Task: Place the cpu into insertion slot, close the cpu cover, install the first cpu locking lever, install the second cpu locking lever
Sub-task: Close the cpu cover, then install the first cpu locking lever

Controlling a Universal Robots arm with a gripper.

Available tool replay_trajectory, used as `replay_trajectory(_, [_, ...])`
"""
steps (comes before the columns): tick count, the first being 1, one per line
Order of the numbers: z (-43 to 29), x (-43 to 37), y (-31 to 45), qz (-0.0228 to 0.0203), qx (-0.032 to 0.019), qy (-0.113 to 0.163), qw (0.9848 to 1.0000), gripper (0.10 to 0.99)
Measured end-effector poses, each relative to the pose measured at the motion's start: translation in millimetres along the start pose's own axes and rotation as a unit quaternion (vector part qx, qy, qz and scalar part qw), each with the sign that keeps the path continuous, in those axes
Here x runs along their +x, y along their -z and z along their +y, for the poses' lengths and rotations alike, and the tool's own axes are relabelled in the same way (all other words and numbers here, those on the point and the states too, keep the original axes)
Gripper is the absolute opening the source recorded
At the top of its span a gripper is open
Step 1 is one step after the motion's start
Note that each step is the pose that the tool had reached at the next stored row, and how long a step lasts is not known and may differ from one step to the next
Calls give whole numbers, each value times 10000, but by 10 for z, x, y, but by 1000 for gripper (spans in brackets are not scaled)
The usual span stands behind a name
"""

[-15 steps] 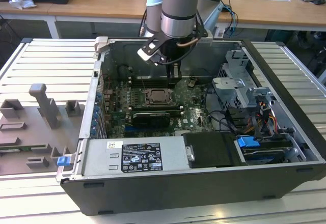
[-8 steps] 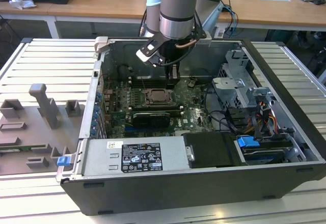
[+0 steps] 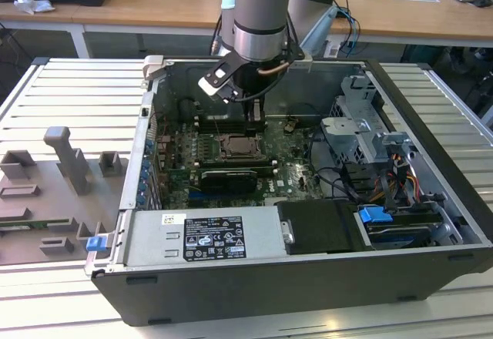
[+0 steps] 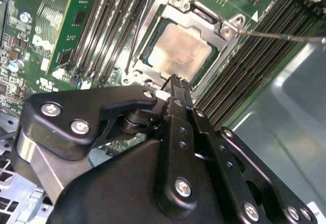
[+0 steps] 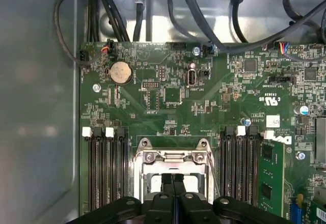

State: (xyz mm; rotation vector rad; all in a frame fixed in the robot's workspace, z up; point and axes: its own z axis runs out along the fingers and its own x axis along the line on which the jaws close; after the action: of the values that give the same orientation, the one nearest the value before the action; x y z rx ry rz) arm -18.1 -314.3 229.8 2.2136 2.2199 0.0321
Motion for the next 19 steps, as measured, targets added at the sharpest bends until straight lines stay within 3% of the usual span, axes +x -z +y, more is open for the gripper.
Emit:
replay_trajectory(4, [-32, -1, -17, 0, 1, 36, 10000, 106])
replay_trajectory(10, [-156, 0, -19, 1, 1, 50, 10000, 106])
replay_trajectory(19, [-187, 0, -18, 1, 1, 51, 10000, 106])
